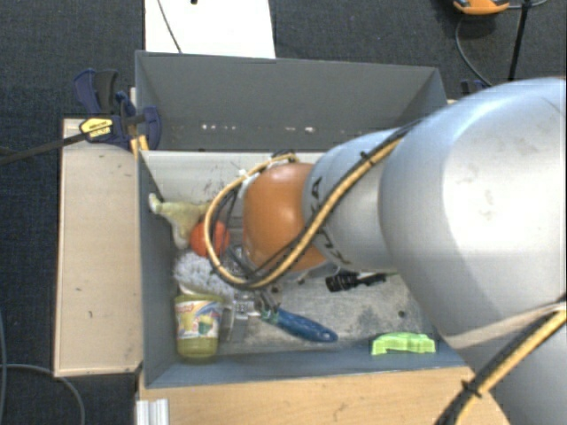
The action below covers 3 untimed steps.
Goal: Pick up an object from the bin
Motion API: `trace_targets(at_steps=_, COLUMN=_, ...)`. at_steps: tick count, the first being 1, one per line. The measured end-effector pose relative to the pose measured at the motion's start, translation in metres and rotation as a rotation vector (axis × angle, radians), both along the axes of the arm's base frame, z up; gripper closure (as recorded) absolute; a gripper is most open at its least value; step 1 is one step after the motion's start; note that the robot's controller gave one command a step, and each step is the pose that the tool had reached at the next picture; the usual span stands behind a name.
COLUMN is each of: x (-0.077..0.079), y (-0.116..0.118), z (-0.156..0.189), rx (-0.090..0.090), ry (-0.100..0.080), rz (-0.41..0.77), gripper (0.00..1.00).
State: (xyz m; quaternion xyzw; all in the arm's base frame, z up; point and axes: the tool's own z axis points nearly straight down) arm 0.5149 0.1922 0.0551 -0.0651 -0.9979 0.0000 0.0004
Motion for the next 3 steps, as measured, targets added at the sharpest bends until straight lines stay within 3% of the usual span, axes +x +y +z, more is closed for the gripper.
trace_targets(at_steps=1, x=-0.007, y=0.000, z=0.047, rx=0.003, ry=-0.006, rz=-0.116, gripper=0.00)
trace_targets(at_steps=2, x=-0.011, y=0.012, z=0.025, rx=-0.006, ry=0.002, rz=-0.185, gripper=0.00)
trace_targets(at_steps=3, x=-0.021, y=0.003, z=0.017, rx=0.004, ry=-0.007, rz=-0.309, gripper=1.00)
